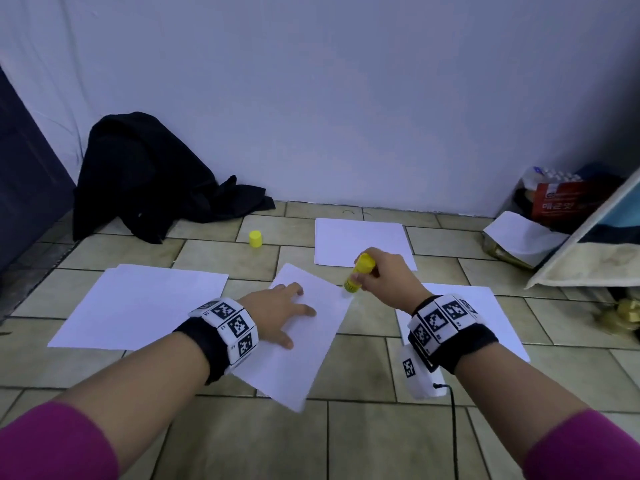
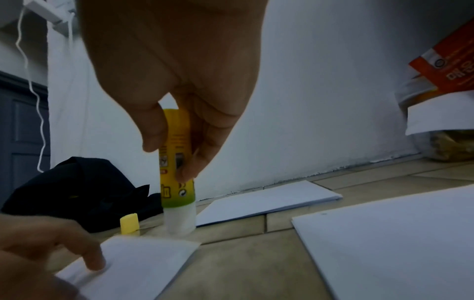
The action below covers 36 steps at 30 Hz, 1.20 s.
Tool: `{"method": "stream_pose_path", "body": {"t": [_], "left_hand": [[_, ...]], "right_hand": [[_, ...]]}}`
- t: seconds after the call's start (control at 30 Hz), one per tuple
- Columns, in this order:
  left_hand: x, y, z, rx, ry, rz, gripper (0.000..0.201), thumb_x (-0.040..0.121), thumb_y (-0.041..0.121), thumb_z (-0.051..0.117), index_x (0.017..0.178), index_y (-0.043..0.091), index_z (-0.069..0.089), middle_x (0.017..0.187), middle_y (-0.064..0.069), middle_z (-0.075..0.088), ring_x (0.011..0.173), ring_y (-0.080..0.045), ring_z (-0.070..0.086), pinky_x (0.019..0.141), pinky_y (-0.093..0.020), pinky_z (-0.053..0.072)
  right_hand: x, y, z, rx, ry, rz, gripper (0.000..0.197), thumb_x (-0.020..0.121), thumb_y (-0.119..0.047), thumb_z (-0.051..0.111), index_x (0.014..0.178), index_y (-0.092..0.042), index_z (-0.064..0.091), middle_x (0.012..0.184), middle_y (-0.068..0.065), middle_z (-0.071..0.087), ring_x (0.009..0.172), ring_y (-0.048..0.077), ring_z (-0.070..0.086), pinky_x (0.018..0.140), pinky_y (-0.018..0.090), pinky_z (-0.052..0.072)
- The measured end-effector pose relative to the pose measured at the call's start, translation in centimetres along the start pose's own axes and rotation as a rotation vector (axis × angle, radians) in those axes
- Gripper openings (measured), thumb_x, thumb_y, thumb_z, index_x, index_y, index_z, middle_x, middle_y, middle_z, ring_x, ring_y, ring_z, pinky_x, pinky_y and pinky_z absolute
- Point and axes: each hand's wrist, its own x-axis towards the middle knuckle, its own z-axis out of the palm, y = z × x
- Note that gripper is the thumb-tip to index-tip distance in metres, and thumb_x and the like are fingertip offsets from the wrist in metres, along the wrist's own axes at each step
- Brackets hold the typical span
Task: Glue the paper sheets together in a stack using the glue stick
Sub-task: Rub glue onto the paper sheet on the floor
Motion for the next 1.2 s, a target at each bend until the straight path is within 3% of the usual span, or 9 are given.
{"method": "stream_pose_path", "body": {"t": [0.1, 0.17, 0.23, 0.3, 0.4, 0.5, 0.83, 1.0, 1.2], "left_hand": [[-0.2, 0.4, 0.3, 0.026, -0.001, -0.047, 0.074, 0.089, 0.048, 0.060, 0.151, 0.034, 0.021, 0.147, -0.004, 0.022, 0.121, -0.025, 0.045, 0.092, -0.036, 0.046], [-0.4, 0.6, 0.5, 0.076, 0.062, -0.051, 0.073, 0.087, 0.052, 0.060, 0.148, 0.026, 0.030, 0.143, -0.005, 0.029, 0.127, -0.023, 0.037, 0.092, -0.037, 0.045], [-0.5, 0.6, 0.8, 0.065, 0.113, -0.051, 0.074, 0.084, 0.054, 0.062, 0.142, 0.016, 0.037, 0.146, -0.006, 0.025, 0.134, -0.022, 0.026, 0.094, -0.039, 0.044], [-0.6, 0.5, 1.1, 0.018, 0.093, -0.070, 0.074, 0.084, 0.054, 0.062, 0.140, 0.012, 0.037, 0.148, -0.006, 0.025, 0.135, -0.023, 0.026, 0.097, -0.040, 0.043], [-0.7, 0.5, 1.1, 0.016, 0.061, -0.095, 0.070, 0.083, 0.058, 0.060, 0.134, 0.014, 0.041, 0.133, -0.008, 0.042, 0.122, -0.025, 0.038, 0.093, -0.039, 0.043], [-0.7, 0.8, 1.1, 0.048, 0.051, -0.116, 0.070, 0.082, 0.058, 0.060, 0.132, 0.013, 0.041, 0.127, -0.009, 0.044, 0.119, -0.026, 0.040, 0.087, -0.038, 0.043], [-0.9, 1.6, 1.5, 0.002, 0.107, -0.170, 0.075, 0.083, 0.060, 0.058, 0.137, 0.011, 0.039, 0.133, -0.012, 0.041, 0.121, -0.027, 0.039, 0.093, -0.040, 0.045], [-0.6, 1.1, 1.7, 0.010, 0.119, -0.159, 0.076, 0.081, 0.063, 0.058, 0.135, 0.014, 0.041, 0.133, -0.011, 0.041, 0.121, -0.027, 0.040, 0.091, -0.038, 0.043], [-0.6, 0.0, 1.6, -0.026, 0.126, -0.119, 0.076, 0.082, 0.061, 0.058, 0.144, 0.022, 0.035, 0.142, -0.006, 0.035, 0.128, -0.024, 0.036, 0.101, -0.040, 0.042]], "right_hand": [[0.3, -0.5, 0.1, 0.083, 0.092, -0.007, 0.022, 0.089, -0.017, 0.063, 0.108, -0.008, 0.058, 0.093, 0.004, 0.062, 0.087, 0.025, 0.064, 0.077, 0.034, 0.053], [0.6, -0.6, 0.4, 0.109, 0.108, -0.008, 0.021, 0.089, -0.018, 0.063, 0.107, -0.008, 0.058, 0.091, 0.004, 0.063, 0.086, 0.026, 0.065, 0.075, 0.034, 0.053], [1.0, -0.8, 0.8, 0.113, 0.108, -0.002, 0.021, 0.089, -0.018, 0.064, 0.106, -0.008, 0.058, 0.091, 0.006, 0.063, 0.086, 0.027, 0.065, 0.076, 0.035, 0.053], [1.3, -1.2, 1.5, 0.113, 0.098, -0.001, 0.022, 0.088, -0.018, 0.064, 0.106, -0.007, 0.058, 0.092, 0.007, 0.064, 0.087, 0.027, 0.065, 0.077, 0.035, 0.053], [1.8, -2.0, 2.5, 0.127, 0.078, -0.002, 0.022, 0.089, -0.018, 0.064, 0.107, -0.007, 0.058, 0.090, 0.006, 0.063, 0.087, 0.027, 0.065, 0.077, 0.033, 0.052], [2.5, -2.9, 3.4, 0.148, 0.056, -0.003, 0.024, 0.089, -0.020, 0.064, 0.108, -0.008, 0.057, 0.094, 0.010, 0.065, 0.088, 0.028, 0.065, 0.080, 0.039, 0.054], [4.1, -5.5, 6.1, 0.020, -0.126, -0.035, 0.028, 0.092, -0.015, 0.059, 0.117, -0.008, 0.051, 0.108, 0.020, 0.062, 0.093, 0.034, 0.063, 0.081, 0.043, 0.053], [3.4, -5.2, 4.0, -0.142, -0.236, -0.047, 0.032, 0.091, -0.015, 0.060, 0.120, -0.007, 0.051, 0.113, 0.016, 0.060, 0.100, 0.030, 0.059, 0.076, 0.033, 0.049], [-0.4, -3.0, 1.3, -0.260, -0.298, -0.036, 0.030, 0.089, -0.018, 0.062, 0.117, -0.011, 0.053, 0.113, 0.012, 0.060, 0.097, 0.027, 0.058, 0.082, 0.037, 0.050]]}}
